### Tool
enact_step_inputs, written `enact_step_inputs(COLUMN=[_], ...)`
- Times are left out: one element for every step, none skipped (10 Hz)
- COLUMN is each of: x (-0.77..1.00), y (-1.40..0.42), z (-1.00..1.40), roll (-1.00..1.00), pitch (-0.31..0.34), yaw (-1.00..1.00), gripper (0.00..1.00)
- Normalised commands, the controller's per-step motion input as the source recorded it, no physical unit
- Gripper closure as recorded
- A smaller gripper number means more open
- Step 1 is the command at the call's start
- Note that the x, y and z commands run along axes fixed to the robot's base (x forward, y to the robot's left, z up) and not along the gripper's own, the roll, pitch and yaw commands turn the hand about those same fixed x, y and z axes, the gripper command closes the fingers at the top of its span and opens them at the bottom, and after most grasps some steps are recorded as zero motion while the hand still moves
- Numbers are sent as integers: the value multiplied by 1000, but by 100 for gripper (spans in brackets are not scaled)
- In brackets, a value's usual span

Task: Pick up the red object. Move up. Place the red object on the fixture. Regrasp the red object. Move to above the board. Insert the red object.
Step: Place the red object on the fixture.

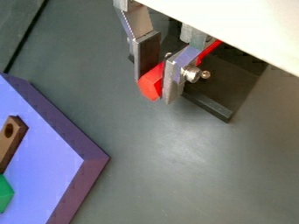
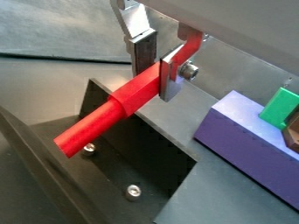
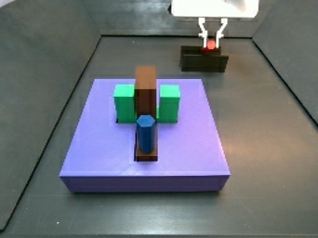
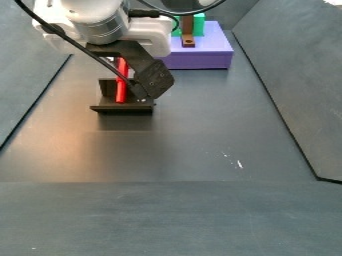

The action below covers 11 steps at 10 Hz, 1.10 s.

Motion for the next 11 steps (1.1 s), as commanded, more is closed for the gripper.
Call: enact_step_inputs(x=[0, 0, 0, 0, 0, 0, 0, 0, 0, 0, 0], y=[0, 0, 0, 0, 0, 0, 23, 100, 131, 186, 186], z=[-14, -69, -80, -83, -117, -120, -140, -240, -226, -180, -37], roll=[-260, -269, -331, -383, -374, -380, -331, -63, 0, 0, -71], pitch=[154, 51, 0, 0, 0, 0, 0, 0, 0, 0, 0], yaw=[-46, -29, -11, 0, 0, 0, 0, 0, -51, -83, -86], gripper=[100, 100, 100, 100, 100, 100, 100, 100, 100, 100, 100])
